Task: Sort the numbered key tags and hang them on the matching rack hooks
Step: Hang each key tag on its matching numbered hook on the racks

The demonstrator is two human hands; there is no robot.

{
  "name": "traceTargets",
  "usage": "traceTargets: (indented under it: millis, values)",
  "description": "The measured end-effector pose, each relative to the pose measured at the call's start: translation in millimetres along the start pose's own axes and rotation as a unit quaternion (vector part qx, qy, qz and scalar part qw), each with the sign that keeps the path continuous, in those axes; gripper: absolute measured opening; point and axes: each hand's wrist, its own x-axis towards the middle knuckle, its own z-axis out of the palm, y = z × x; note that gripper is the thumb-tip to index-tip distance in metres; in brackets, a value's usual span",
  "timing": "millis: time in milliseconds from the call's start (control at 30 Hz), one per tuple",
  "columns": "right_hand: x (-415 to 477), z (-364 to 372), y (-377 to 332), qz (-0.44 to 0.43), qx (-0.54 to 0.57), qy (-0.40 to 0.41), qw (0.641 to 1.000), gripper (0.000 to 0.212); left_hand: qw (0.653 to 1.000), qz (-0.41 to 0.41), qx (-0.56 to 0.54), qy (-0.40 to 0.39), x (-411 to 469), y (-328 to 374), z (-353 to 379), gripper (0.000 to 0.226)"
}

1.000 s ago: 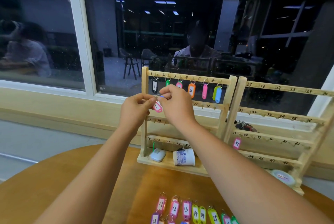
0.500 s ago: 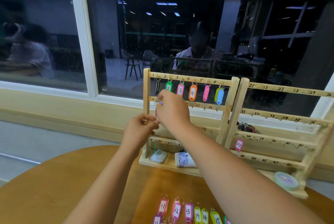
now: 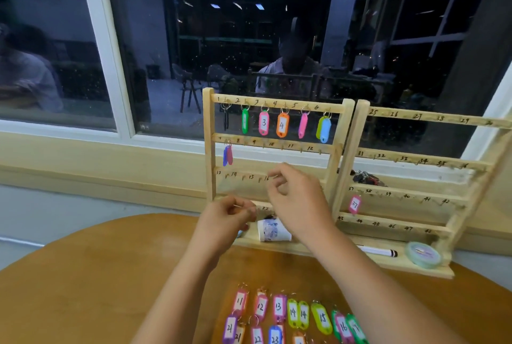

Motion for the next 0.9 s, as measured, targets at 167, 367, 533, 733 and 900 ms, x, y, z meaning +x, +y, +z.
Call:
traceTargets:
  millis: [167,367,533,733,900]
  values:
    - [-37.5,-25.5,61.6,0.087,0.06,-0.007,0.994,0.013,0.999,0.015,0.026,-0.031,-9.0,5.1,26.1,0.004]
    - [-66.1,-55.4,121.2,0.176,0.005,-0.039,0.984,0.012,0.991,0.042,0.097,-0.079,-21.9,-3.3,68.9,0.003]
    - [-81.8,-64.6,162.5,0.245,-0.128,-0.136,0.951,0.007,0.982,0.053,0.148,-0.11,-27.3,-19.0,92.2,0.005]
    - [-88.2,-66.4,181.6,0.271,-0.178,-0.208,0.923,0.025,0.974,0.054,0.175,-0.136,-33.1,-30.4,106.9,0.007]
    - [-89.9,-58.6,184.8,0.252,-0.191,-0.23,0.92,0.05,0.967,0.057,0.186,-0.163,-36.9,-36.5,113.2,0.006]
